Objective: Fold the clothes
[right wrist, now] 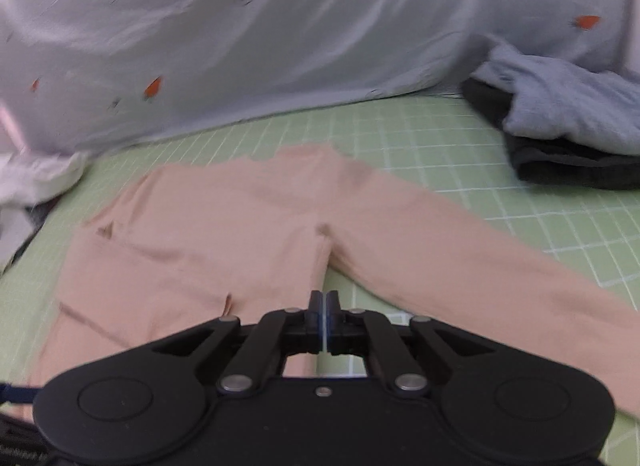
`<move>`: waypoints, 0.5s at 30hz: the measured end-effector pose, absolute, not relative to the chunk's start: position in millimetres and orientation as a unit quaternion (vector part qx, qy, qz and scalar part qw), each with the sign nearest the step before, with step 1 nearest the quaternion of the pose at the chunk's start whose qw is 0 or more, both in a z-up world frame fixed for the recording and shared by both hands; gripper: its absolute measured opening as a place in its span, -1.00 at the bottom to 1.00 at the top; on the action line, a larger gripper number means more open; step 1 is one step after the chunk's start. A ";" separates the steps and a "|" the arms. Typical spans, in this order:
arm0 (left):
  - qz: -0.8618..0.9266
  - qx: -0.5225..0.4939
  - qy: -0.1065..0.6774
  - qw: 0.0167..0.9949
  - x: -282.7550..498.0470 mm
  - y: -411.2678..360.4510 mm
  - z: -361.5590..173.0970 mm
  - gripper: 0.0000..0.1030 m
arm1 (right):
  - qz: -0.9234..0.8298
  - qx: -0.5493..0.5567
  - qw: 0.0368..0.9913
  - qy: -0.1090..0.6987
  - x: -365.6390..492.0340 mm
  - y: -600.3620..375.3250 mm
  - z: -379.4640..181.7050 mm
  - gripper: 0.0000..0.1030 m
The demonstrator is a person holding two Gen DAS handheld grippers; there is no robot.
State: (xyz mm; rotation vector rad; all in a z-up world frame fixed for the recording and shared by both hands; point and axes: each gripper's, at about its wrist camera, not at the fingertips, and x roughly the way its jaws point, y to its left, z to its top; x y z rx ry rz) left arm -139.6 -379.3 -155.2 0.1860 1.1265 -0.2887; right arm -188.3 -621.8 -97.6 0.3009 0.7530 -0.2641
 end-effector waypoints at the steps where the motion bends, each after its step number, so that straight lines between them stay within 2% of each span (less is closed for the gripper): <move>1: -0.128 0.081 0.535 0.831 -140.7 -381.0 -158.0 0.87 | -0.111 0.136 0.912 0.371 -184.5 -619.5 -99.5 -0.87; 2: -0.116 0.073 0.540 0.830 -140.4 -380.4 -160.8 0.87 | -0.094 0.124 0.913 0.376 -180.4 -616.8 -101.4 -0.76; 5: -0.080 0.047 0.555 0.827 -137.3 -375.9 -169.1 0.87 | -0.043 0.079 0.916 0.391 -165.9 -602.1 -107.6 -0.27; 6: -0.069 0.039 0.558 0.826 -135.5 -373.0 -171.4 0.87 | -0.028 0.068 0.916 0.393 -160.5 -597.4 -109.2 -0.18; 9: -0.040 0.010 0.558 0.829 -130.3 -364.2 -177.3 1.00 | 0.014 0.038 0.914 0.403 -140.7 -587.2 -117.2 -0.11; 14: -0.011 0.015 0.553 0.833 -126.9 -366.1 -180.7 1.00 | 0.058 0.019 0.907 0.417 -111.2 -583.2 -132.8 -0.13; 15: -0.007 0.013 0.552 0.834 -127.3 -366.8 -180.9 1.00 | 0.065 0.018 0.905 0.420 -106.1 -583.2 -135.4 -0.18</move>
